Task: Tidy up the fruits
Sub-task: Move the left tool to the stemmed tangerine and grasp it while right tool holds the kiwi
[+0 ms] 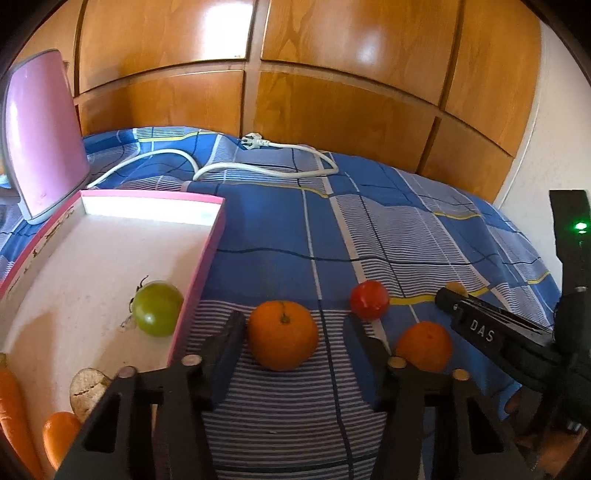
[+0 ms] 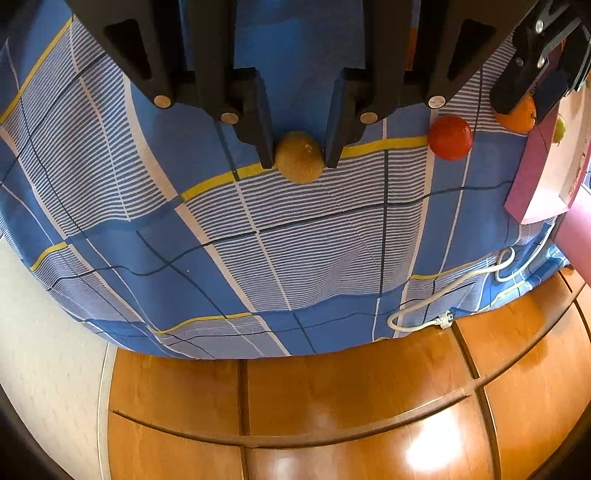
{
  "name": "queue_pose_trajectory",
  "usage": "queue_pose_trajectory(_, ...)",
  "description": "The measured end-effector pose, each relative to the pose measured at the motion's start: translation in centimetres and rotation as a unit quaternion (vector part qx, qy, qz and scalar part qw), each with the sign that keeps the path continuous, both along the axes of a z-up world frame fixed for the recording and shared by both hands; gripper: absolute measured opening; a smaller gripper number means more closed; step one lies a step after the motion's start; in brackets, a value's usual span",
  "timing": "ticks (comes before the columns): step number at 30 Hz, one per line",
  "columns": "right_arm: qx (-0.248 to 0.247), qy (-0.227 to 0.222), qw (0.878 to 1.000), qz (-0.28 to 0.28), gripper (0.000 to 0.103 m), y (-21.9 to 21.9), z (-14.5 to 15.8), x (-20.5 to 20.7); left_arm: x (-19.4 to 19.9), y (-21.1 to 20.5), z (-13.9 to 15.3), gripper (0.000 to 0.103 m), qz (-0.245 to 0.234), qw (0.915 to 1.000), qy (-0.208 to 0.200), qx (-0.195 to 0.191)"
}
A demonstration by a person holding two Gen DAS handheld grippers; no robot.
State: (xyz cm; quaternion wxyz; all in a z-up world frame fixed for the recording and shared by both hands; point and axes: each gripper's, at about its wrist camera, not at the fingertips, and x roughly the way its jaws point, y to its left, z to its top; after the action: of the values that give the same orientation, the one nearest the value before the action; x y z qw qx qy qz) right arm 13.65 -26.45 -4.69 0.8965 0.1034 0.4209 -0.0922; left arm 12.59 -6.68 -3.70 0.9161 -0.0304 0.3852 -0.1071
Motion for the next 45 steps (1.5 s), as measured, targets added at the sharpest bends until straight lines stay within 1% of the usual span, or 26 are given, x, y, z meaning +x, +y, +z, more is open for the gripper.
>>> queue_pose_trajectory(1, 0.001, -0.001, 1.0, 0.0, 0.027, 0.0, 0.0, 0.0, 0.0, 0.2, 0.0, 0.041, 0.005, 1.0, 0.0, 0.0)
queue_pose_trajectory(4, 0.008, -0.003, 1.0, -0.002, 0.027, -0.2, 0.0, -0.2, -0.2, 0.7, 0.0, 0.038, 0.005, 1.0, -0.002, -0.007)
queue_pose_trajectory(11, 0.014, 0.002, 1.0, 0.005, 0.027, 0.1, 0.1, -0.9, -2.1, 0.7, 0.1, 0.037, -0.002, 1.0, -0.006, 0.001)
queue_pose_trajectory(15, 0.018, 0.004, 1.0, 0.007, 0.027, 0.1, 0.1, -1.3, -3.8, -0.3, 0.1, 0.037, -0.024, 0.9996, -0.006, 0.014)
queue_pose_trajectory(17, 0.02, 0.004, 1.0, 0.007, 0.027, 0.0, 0.1, -1.6, -5.1, -0.9, 0.1, 0.037, -0.029, 0.9991, -0.012, 0.027)
queue_pose_trajectory(20, 0.04, 0.003, 0.999, 0.003, 0.027, -0.4, 0.3, -2.3, -6.1, -1.0, 0.1, 0.037, -0.033, 0.9991, -0.01, 0.024)
queue_pose_trajectory(23, 0.045, 0.005, 0.999, 0.005, 0.027, -0.5, 0.3, -2.8, -6.5, -0.5, 0.0, 0.037, -0.02, 0.9997, -0.005, 0.011)
queue_pose_trajectory(26, 0.055, 0.008, 0.998, 0.003, 0.027, -0.6, 0.3, -3.1, -6.4, -0.5, -0.2, 0.038, -0.02, 0.9998, -0.004, 0.009)
queue_pose_trajectory(28, 0.051, 0.011, 0.999, 0.004, 0.027, -0.5, 0.2, -3.1, -6.3, -0.8, -0.4, 0.04, -0.023, 0.9996, -0.007, 0.015)
queue_pose_trajectory(30, 0.044, 0.015, 0.999, 0.005, 0.027, -0.4, 0.1, -3.1, -6.2, -1.1, -1.2, 0.04, -0.027, 0.9992, 0.006, 0.027)
queue_pose_trajectory(31, 0.042, 0.016, 0.999, 0.006, 0.027, -0.3, 0.1, -3.1, -6.2, -1.4, -1.3, 0.04, -0.027, 0.9988, -0.003, 0.04)
queue_pose_trajectory(32, 0.04, 0.016, 0.999, 0.005, 0.027, -0.3, 0.0, -3.1, -6.3, -1.5, -1.3, 0.04, -0.027, 0.9987, -0.005, 0.043)
queue_pose_trajectory(38, 0.028, 0.016, 0.999, 0.003, 0.027, 0.1, 0.0, -3.1, -5.8, -0.6, -1.4, 0.039, -0.016, 0.9998, 0.001, 0.01)
queue_pose_trajectory(45, 0.011, 0.019, 1.0, 0.005, 0.027, 0.5, 0.0, -3.0, -5.8, -0.6, -1.4, 0.04, -0.009, 1.0, -0.001, 0.002)
